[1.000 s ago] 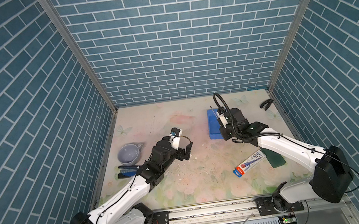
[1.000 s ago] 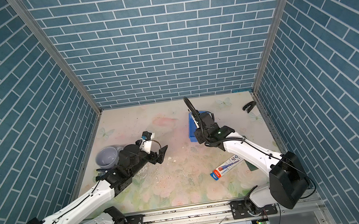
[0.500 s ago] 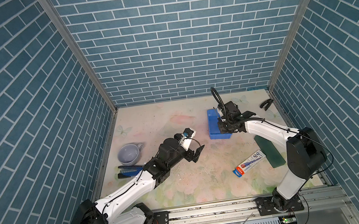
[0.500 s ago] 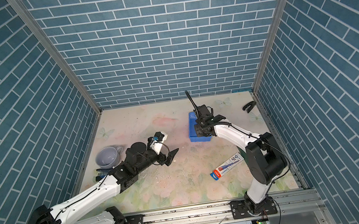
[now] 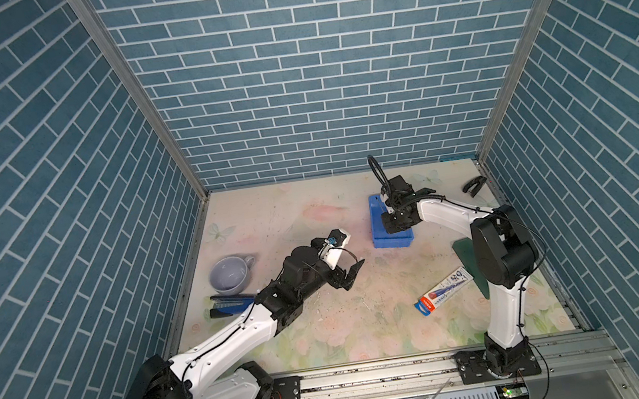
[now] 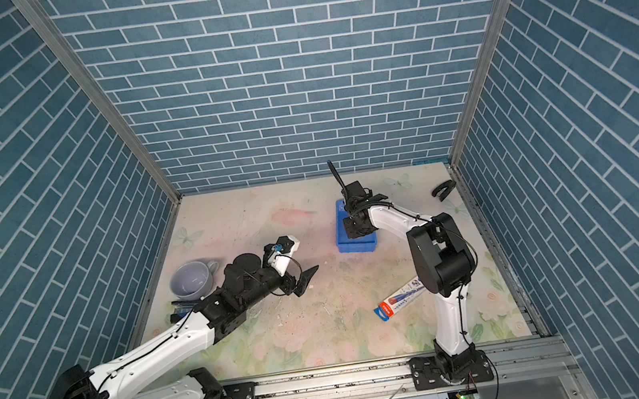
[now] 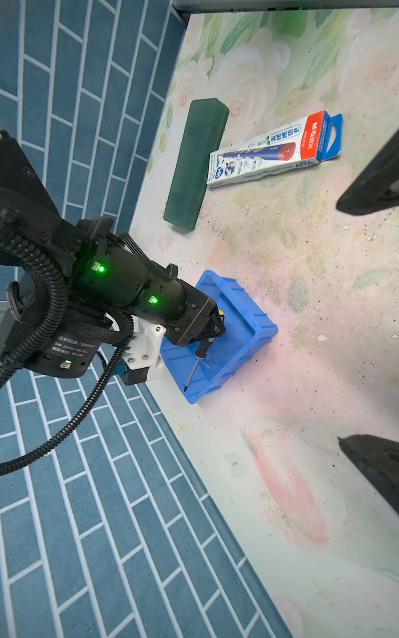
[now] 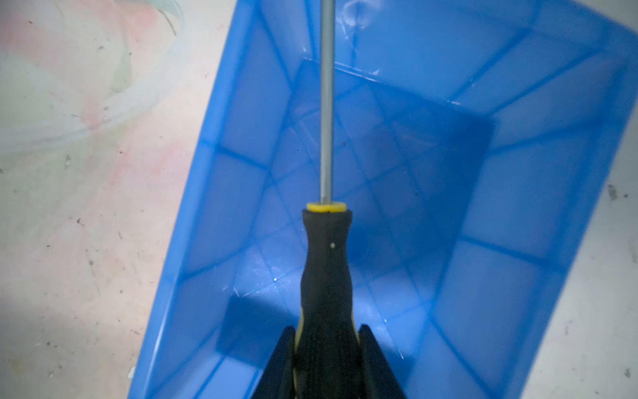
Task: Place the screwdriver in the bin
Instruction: 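Lower the screwdriver into the blue bin and open the right gripper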
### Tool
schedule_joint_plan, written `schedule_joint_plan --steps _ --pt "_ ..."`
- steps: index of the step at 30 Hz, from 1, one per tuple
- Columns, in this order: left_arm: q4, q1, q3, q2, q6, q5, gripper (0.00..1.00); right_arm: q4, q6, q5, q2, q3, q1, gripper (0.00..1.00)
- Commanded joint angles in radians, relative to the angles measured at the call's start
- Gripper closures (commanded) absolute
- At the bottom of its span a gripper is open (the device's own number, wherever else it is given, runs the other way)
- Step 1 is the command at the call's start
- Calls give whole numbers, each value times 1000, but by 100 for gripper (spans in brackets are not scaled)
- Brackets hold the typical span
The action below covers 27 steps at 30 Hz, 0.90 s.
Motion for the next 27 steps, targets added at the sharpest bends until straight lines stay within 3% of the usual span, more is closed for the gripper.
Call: schedule_joint_plan --steps 1,9,19,27 --pt "-6 -6 11 -1 11 -9 0 -19 -38 -2 31 48 -6 100" --pt "-6 -7 11 -3 13 -14 0 7 -45 17 56 37 -6 97" --pt "26 -4 -8 -29 -21 -75 0 91 -65 12 -85 -47 -5 39" --pt "-8 33 -16 -59 13 -131 0 205 -81 21 -283 -183 -6 26"
